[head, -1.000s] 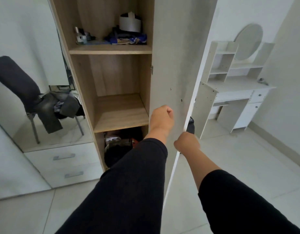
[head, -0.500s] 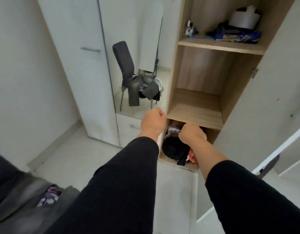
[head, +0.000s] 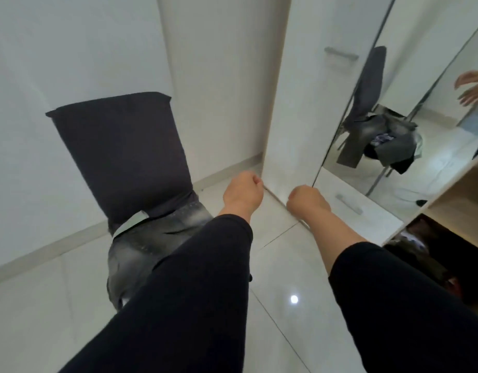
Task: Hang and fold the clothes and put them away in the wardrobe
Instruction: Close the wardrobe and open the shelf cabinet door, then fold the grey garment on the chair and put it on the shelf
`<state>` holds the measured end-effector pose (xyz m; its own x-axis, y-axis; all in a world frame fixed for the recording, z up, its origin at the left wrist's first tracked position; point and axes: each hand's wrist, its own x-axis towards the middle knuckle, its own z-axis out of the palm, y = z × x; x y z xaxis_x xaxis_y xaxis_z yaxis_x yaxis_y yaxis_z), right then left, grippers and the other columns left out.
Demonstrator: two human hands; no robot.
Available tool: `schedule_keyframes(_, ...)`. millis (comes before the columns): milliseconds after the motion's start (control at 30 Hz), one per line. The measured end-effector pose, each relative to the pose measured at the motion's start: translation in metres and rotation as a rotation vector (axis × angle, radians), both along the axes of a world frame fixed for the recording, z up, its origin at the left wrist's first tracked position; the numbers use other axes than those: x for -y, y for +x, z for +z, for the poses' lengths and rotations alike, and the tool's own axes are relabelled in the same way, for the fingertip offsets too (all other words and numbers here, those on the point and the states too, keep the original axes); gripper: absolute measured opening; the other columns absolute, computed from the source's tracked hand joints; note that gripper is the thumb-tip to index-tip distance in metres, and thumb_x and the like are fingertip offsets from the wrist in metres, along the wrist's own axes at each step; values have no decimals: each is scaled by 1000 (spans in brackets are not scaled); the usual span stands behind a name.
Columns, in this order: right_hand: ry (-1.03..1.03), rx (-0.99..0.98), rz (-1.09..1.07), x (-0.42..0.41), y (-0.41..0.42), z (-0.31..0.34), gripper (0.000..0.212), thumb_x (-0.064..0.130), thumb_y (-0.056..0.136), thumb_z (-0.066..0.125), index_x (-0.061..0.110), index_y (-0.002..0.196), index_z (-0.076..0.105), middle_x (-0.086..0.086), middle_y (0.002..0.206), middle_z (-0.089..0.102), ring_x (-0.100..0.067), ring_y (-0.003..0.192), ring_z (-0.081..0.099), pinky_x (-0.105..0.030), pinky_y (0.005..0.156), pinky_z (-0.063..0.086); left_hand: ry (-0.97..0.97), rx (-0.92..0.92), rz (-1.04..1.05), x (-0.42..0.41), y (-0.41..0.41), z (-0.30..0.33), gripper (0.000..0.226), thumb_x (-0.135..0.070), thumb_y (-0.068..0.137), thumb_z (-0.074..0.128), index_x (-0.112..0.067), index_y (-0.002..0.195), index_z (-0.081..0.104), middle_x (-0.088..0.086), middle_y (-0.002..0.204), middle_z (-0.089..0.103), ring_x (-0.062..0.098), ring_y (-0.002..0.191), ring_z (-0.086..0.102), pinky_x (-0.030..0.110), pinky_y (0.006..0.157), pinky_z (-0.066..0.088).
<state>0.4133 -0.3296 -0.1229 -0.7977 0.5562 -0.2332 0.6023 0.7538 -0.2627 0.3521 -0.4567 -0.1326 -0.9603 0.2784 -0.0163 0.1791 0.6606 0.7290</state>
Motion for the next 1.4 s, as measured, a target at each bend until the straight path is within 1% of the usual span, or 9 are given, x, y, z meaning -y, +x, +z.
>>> schedule_keyframes(233, -99, 35, 272, 84, -57, -44, 33, 7, 87, 44, 15, 113, 63, -7, 116, 61, -27, 102, 59, -30, 82, 47, -66, 97, 289, 101, -29, -44, 24, -25, 90, 44, -18, 94, 66, 5, 102, 67, 28, 96, 61, 38, 84, 51)
schedule_keyframes(500, -165, 190, 526, 124, -93, -135, 34, 5, 87, 45, 17, 108, 69, -10, 116, 62, -31, 101, 61, -39, 90, 52, -82, 312, 508, 153, -37, -130, 21, -23, 89, 48, -28, 72, 57, 2, 97, 68, 25, 95, 61, 40, 86, 52)
schedule_keyframes(633, -185, 285, 669, 117, -106, -192, 45, -3, 86, 43, 28, 112, 64, -1, 117, 62, -24, 110, 55, -36, 101, 42, -85, 392, 559, 155, -37, -183, 19, -22, 87, 47, -21, 78, 64, 3, 89, 69, 26, 87, 63, 41, 82, 54)
schedule_keyframes(700, -169, 290, 709, 110, -109, -217, 46, -3, 88, 42, 27, 116, 62, 3, 100, 58, -22, 112, 52, -33, 105, 36, -67, 452, 567, 153, -37, -210, 22, -16, 85, 45, -23, 73, 61, 2, 87, 69, 25, 82, 65, 42, 80, 55)
schedule_keyframes(800, -212, 261, 660, 100, -118, -254, 44, -1, 88, 44, 27, 117, 62, 0, 104, 43, -26, 105, 54, -24, 89, 41, -87, 527, 551, 149, -34, -245, 28, -8, 82, 42, -28, 69, 59, 0, 95, 69, 25, 85, 66, 40, 82, 55)
schedule_keyframes(967, -239, 387, 857, 96, -124, -287, 48, -3, 92, 36, 20, 131, 51, -2, 134, 43, -27, 116, 51, -37, 94, 45, -403, 599, 381, 142, -25, -281, 41, -5, 85, 50, -33, 113, 60, -5, 126, 52, 22, 115, 55, 34, 96, 45)
schedule_keyframes(1100, -213, 374, 879, 89, -126, -307, 35, 4, 95, 36, 17, 122, 54, -6, 126, 45, -28, 101, 56, -40, 83, 49, -592, 629, 343, 139, -26, -291, 46, -6, 87, 48, -35, 122, 55, -6, 127, 49, 21, 112, 56, 31, 83, 47)
schedule_keyframes(1300, -150, 170, 741, 62, -151, -287, 34, 4, 92, 35, 13, 121, 51, -8, 121, 44, -27, 97, 55, -38, 75, 47, -656, 379, 392, 119, -60, -262, 25, -12, 92, 47, -22, 113, 58, 1, 113, 53, 25, 96, 59, 33, 64, 39)
schedule_keyframes(1400, -88, 95, 681, 54, -178, -266, 34, 6, 94, 36, 13, 124, 49, -8, 121, 42, -28, 101, 53, -35, 70, 44, -690, 258, 365, 107, -89, -244, 29, -17, 94, 48, -23, 123, 51, 0, 121, 52, 25, 110, 51, 36, 72, 39)
